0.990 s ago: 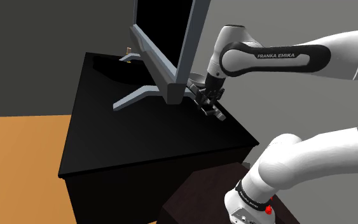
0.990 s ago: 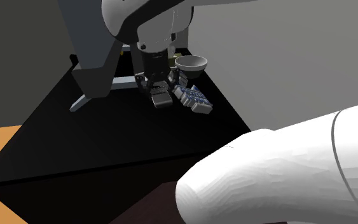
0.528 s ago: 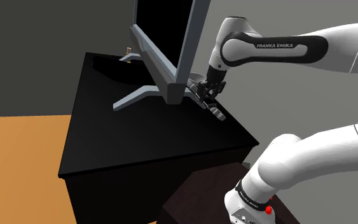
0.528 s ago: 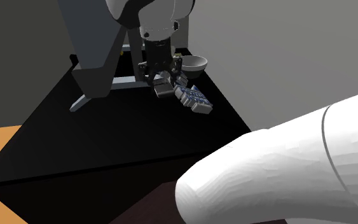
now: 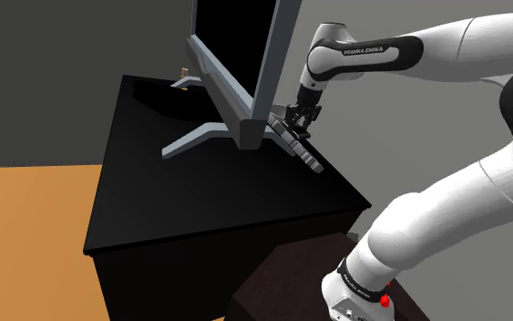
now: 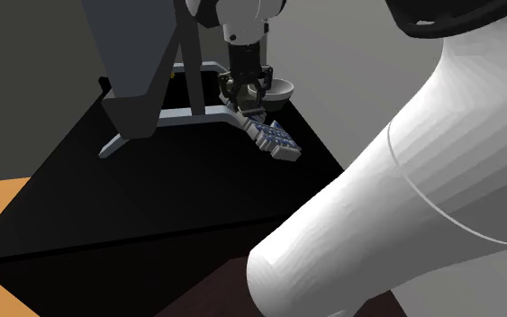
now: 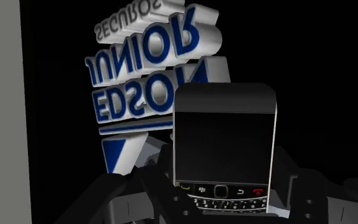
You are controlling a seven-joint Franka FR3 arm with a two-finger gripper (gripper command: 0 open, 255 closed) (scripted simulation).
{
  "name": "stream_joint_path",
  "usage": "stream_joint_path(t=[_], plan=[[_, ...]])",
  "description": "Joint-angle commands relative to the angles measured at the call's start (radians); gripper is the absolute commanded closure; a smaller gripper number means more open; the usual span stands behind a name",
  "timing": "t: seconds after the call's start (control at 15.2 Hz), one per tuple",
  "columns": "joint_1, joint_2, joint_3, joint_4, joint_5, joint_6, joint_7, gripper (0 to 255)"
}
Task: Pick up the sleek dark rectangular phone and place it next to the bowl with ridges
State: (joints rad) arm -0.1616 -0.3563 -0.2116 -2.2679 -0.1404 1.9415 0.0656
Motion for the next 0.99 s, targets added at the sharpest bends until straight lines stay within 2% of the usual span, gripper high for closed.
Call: stream_joint_path(t=[0.0, 0.53, 0.92], plan=[[-0.007, 0.060, -0.027, 0.054, 0.005, 0.009, -0.039, 255], [-0.047, 0.336, -0.123, 0.343, 0.077, 0.000, -0.211, 255], [-0.111, 0.570, -0.163, 0.624, 0.171, -0.057, -0.336, 255]])
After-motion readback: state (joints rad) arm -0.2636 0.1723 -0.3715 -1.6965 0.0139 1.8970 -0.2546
